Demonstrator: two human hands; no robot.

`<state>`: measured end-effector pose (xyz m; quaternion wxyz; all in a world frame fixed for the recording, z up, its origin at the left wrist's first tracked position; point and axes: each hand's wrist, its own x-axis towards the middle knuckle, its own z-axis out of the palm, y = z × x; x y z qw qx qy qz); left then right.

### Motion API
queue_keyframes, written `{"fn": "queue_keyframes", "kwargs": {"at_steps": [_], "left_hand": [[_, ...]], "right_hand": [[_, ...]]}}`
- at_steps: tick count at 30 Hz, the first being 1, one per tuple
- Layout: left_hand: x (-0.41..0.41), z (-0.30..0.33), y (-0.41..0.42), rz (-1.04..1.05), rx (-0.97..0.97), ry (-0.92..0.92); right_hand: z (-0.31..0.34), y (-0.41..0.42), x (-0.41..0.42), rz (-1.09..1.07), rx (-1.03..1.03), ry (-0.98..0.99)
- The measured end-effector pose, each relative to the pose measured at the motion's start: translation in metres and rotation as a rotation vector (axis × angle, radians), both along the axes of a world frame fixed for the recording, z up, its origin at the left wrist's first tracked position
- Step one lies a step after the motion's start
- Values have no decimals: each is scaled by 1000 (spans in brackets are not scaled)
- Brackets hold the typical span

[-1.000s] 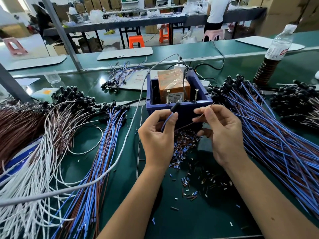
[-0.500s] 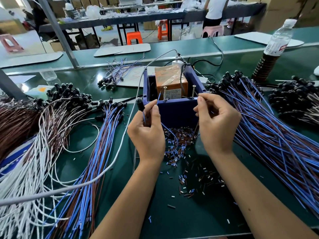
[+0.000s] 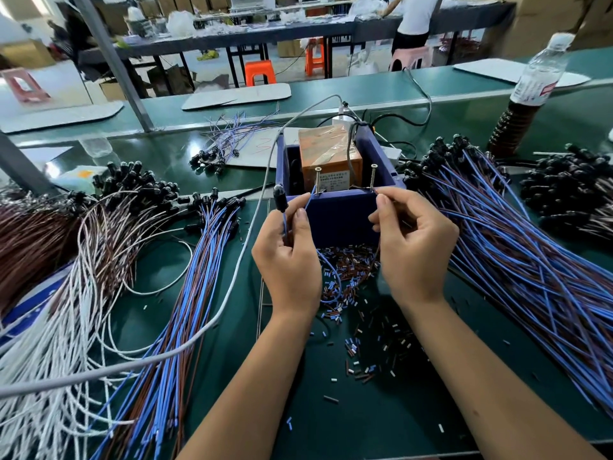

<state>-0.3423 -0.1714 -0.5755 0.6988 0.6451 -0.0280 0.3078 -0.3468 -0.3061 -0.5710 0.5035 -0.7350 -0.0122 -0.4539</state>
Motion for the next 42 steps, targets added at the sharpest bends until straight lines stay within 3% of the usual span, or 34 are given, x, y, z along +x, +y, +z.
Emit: {"fn": "queue_keyframes", "kwargs": {"at_steps": [23, 31, 36, 39, 42], "left_hand": [[2, 0, 4, 26, 80, -36], [-2, 10, 6, 161, -70, -50], [-11, 26, -6, 49, -115, -67], [-14, 46, -35, -160, -133, -92], [-11, 72, -84, -360, -41, -7]], "right_hand": [[2, 2, 3, 22, -6, -7], [-2, -9, -13, 42, 77, 31], [8, -23, -18, 44, 105, 44], [29, -49, -28, 18, 173, 29], [56, -95, -37, -94, 219, 27]]}}
